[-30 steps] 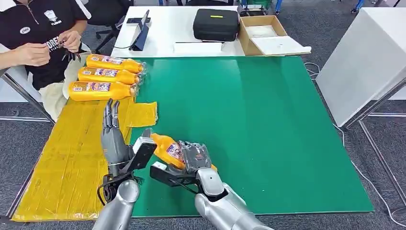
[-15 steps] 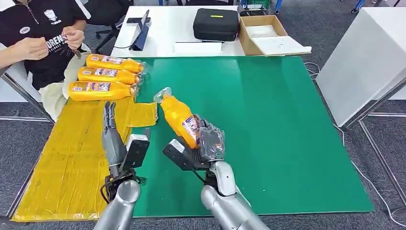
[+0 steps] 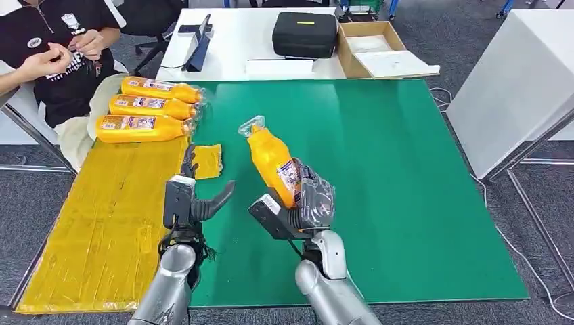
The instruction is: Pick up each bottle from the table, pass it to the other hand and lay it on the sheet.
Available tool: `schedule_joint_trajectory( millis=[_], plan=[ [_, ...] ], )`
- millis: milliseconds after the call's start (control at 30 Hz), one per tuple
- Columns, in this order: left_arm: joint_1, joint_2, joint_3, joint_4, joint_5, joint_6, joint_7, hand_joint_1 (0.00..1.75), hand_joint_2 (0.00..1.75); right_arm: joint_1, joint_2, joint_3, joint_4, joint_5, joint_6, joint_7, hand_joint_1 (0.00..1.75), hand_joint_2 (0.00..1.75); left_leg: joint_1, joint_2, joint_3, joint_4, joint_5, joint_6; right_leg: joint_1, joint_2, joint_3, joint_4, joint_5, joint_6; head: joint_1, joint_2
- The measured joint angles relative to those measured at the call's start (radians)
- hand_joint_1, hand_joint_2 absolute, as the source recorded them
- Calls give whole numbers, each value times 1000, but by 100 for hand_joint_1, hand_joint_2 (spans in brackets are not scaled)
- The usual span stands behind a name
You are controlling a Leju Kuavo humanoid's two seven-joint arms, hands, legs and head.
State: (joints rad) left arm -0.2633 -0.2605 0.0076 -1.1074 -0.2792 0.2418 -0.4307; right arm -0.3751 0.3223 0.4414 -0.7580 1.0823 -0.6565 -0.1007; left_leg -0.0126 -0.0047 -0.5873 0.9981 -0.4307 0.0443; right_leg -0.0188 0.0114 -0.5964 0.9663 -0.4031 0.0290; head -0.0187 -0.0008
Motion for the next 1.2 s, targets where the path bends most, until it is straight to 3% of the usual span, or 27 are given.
schedule_joint_trajectory(
  millis=[167,467,1200],
  plan=[
    [-40,10,-6,96,123,-158,14,0,175,13,9,-25,-24,14,0,-82,175,175,0,0,0,0,0,0,0,0,0,0,0,0,0,0],
    [-76,22,-13,221,187,-213,-7,0,175,63,16,-49,-60,55,0,-202,175,175,0,0,0,0,0,0,0,0,0,0,0,0,0,0],
    [-87,30,-27,282,218,-229,-5,0,175,88,16,-77,-68,121,0,-209,175,175,0,0,-1,0,0,0,0,0,0,0,0,0,0,0]
  ],
)
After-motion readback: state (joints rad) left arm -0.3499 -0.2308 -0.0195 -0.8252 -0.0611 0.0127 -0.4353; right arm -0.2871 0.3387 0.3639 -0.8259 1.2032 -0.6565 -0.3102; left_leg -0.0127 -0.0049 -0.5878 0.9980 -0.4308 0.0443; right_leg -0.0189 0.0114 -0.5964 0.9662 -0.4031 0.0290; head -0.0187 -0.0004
